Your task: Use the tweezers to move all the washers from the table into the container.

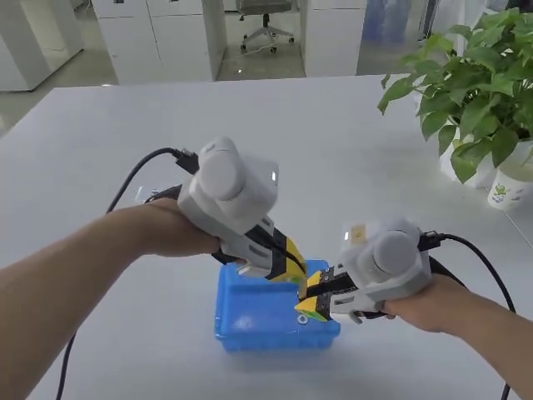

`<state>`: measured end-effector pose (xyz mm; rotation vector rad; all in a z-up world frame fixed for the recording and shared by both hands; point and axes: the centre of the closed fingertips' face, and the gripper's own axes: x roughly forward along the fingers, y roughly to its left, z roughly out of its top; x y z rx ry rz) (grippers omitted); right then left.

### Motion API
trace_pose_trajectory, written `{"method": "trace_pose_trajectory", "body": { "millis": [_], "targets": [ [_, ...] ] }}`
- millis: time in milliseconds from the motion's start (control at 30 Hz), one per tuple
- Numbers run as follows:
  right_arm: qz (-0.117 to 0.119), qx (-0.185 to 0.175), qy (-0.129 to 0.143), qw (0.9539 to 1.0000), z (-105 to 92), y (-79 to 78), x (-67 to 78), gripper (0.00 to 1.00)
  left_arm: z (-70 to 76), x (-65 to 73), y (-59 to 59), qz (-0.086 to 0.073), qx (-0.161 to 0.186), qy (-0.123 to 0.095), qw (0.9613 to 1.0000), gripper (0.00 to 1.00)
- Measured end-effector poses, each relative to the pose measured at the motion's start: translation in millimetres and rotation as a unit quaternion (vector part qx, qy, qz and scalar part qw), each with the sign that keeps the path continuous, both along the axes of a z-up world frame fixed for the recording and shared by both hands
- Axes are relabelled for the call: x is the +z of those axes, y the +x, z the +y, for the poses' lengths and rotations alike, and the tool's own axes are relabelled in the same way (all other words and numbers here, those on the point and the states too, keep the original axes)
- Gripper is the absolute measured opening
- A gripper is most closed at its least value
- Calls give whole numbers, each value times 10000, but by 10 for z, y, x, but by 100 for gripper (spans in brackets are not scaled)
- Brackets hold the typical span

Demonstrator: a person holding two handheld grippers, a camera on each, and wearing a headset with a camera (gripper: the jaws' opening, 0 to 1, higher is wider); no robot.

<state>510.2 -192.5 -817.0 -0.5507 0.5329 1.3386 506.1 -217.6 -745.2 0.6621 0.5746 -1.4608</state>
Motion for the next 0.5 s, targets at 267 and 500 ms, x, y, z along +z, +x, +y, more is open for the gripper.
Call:
{"method": "trace_pose_trajectory", "body": {
  "millis": [267, 500],
  "targets": [
    [-73, 2, -3, 10000, -16, -101, 109, 12, -16, 106, -107, -30, -38, -26, 10000, 4],
    [-127, -15, 13, 9999, -28, -202, 182, 12, -33, 180, -216, -44, -74, -31, 10000, 4]
  ]
}}
